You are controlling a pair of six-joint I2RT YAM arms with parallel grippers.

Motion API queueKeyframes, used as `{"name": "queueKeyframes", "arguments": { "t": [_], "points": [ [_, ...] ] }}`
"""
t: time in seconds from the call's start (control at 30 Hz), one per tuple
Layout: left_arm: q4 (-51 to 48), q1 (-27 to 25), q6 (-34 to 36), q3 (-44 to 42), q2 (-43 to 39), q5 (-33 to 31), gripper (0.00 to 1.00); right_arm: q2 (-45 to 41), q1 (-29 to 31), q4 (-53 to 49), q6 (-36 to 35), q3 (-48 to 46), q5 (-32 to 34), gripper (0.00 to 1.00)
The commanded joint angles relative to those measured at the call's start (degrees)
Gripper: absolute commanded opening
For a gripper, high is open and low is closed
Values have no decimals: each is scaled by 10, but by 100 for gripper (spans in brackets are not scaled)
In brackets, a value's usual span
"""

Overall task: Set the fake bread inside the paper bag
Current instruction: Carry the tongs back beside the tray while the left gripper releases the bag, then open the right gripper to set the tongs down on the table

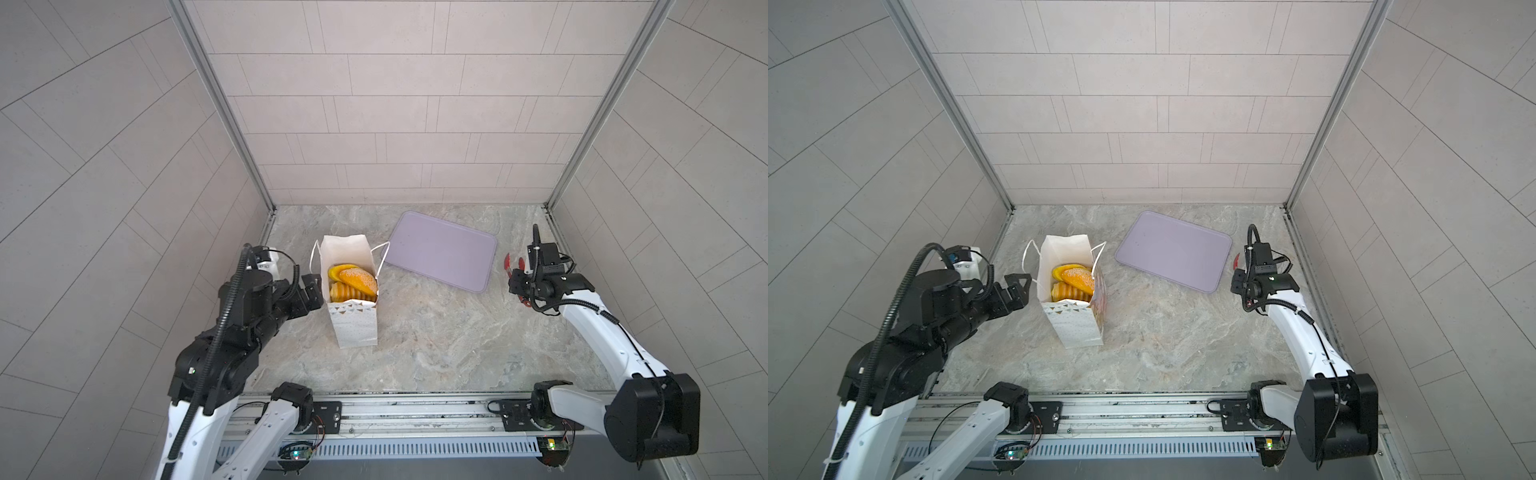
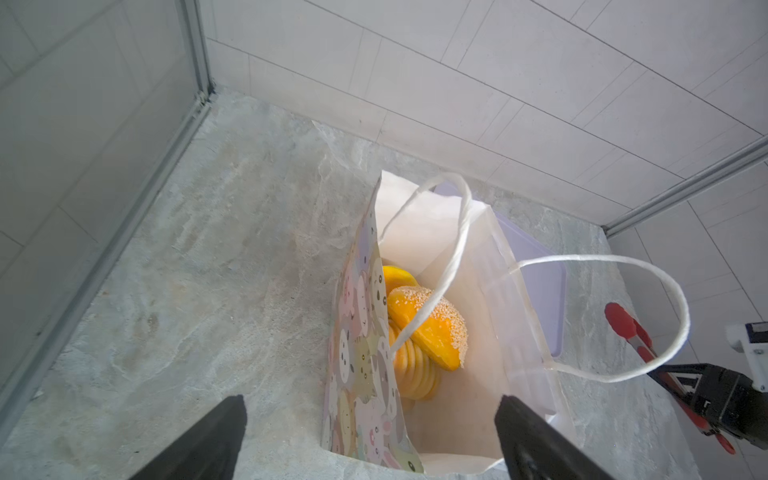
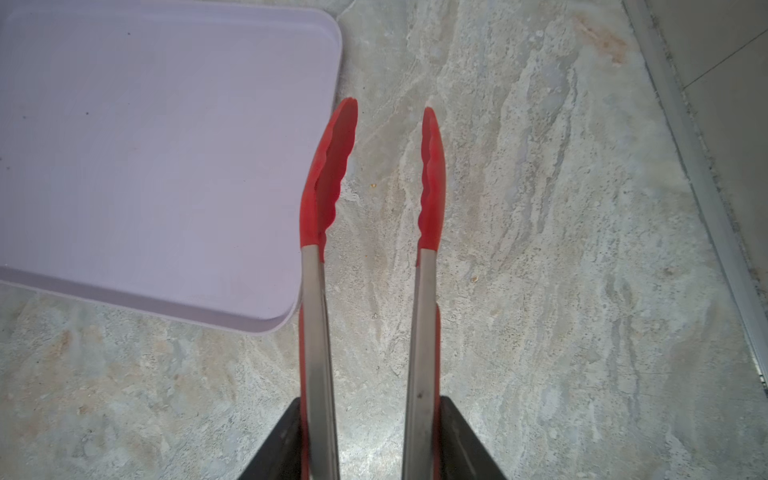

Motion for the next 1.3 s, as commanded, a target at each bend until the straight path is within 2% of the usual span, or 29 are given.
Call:
{"name": "queueKeyframes", "arguments": {
  "t": [0.0, 0.13, 0.23, 0.33, 0.57, 0.7, 0.83, 0.93, 1.0, 1.03, 1.27],
  "points": [
    [-46, 0, 23, 33, 18, -75, 100, 26, -10, 32, 17, -9, 8, 49],
    [-34, 3, 25, 62, 38, -122, 100, 53, -21, 40, 20, -20, 6, 50],
    [-13, 16, 21, 84, 82, -126, 100, 71, -33, 54, 28, -31, -4, 52],
    [15, 50, 12, 91, 110, -107, 100, 93, -46, 58, 38, -34, -19, 54],
    [77, 227, -17, 56, 144, 47, 100, 132, -76, 59, 52, -47, -36, 56],
    [114, 286, -31, 14, 158, 106, 100, 151, -83, 57, 54, -48, -45, 57],
    [145, 312, -40, -23, 172, 120, 100, 148, -83, 57, 56, -51, -48, 62],
    [168, 320, -49, -48, 178, 120, 100, 134, -83, 53, 59, -51, -44, 69],
    [186, 323, -56, -64, 178, 112, 100, 126, -83, 48, 60, -50, -41, 94],
    [193, 324, -58, -70, 178, 108, 100, 123, -83, 44, 60, -49, -39, 99],
    [228, 327, -68, -94, 186, 76, 100, 82, -83, 24, 62, -40, -18, 99]
  ]
}}
